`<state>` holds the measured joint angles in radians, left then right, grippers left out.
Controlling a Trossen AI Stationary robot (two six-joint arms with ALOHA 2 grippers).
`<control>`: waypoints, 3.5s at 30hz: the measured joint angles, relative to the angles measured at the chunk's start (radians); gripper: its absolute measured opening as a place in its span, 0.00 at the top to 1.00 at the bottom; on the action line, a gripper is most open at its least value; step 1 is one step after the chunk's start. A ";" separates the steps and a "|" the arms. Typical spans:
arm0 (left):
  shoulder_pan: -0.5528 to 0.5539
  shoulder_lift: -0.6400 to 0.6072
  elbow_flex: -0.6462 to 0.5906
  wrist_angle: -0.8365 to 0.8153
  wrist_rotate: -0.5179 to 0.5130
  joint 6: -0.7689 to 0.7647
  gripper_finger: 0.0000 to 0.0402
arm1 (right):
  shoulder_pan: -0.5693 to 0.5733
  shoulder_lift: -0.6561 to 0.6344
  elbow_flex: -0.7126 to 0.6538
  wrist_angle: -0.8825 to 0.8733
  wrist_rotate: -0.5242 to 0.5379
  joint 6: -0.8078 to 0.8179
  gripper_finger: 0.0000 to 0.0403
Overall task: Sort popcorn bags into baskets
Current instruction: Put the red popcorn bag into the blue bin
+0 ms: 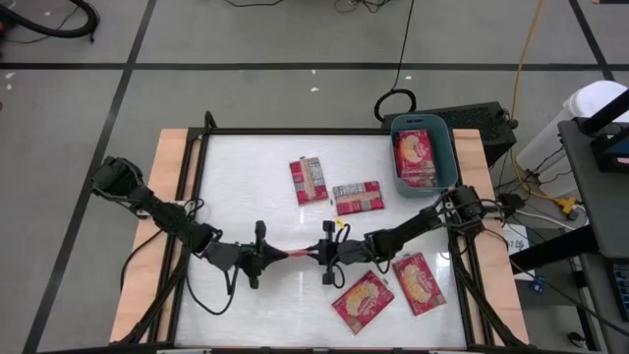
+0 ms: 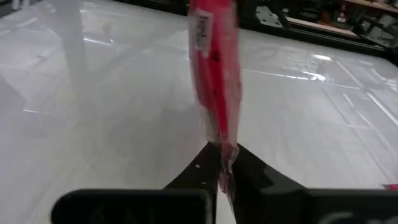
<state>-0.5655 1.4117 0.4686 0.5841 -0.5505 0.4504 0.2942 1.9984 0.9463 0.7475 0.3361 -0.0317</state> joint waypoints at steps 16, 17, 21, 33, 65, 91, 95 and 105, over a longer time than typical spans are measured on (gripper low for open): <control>-0.005 -0.051 0.002 0.119 -0.217 -0.366 0.59 | 0.025 -0.288 -0.001 -0.442 0.216 0.050 1.00; 0.000 -0.038 0.002 0.124 -0.217 -0.382 0.56 | 0.030 -0.298 -0.001 -0.438 0.216 0.048 1.00; 0.025 0.010 0.001 0.125 -0.211 -0.405 0.45 | 0.055 -0.313 -0.001 -0.415 0.213 -0.021 1.00; 0.086 0.049 0.002 0.117 -0.084 -0.320 0.74 | 0.068 -0.343 0.013 -0.379 0.214 -0.184 1.00; -0.069 0.050 0.002 0.245 -0.070 0.783 0.97 | 0.106 -0.588 -0.385 0.045 0.111 0.919 0.56; -0.014 0.061 0.131 0.132 0.037 1.064 0.95 | 0.061 -0.236 -0.261 0.447 -0.134 1.162 0.51; -0.011 0.061 0.131 0.106 0.037 1.044 0.94 | 0.045 -0.230 -0.242 0.452 -0.179 1.126 0.60; 0.019 0.061 0.131 0.091 -0.034 0.836 0.74 | 0.004 -0.256 -0.241 0.444 -0.204 1.021 0.98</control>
<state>-0.5465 1.4727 0.5995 0.6752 -0.5841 1.2862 0.2980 1.7419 0.7049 1.1911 0.1326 0.9898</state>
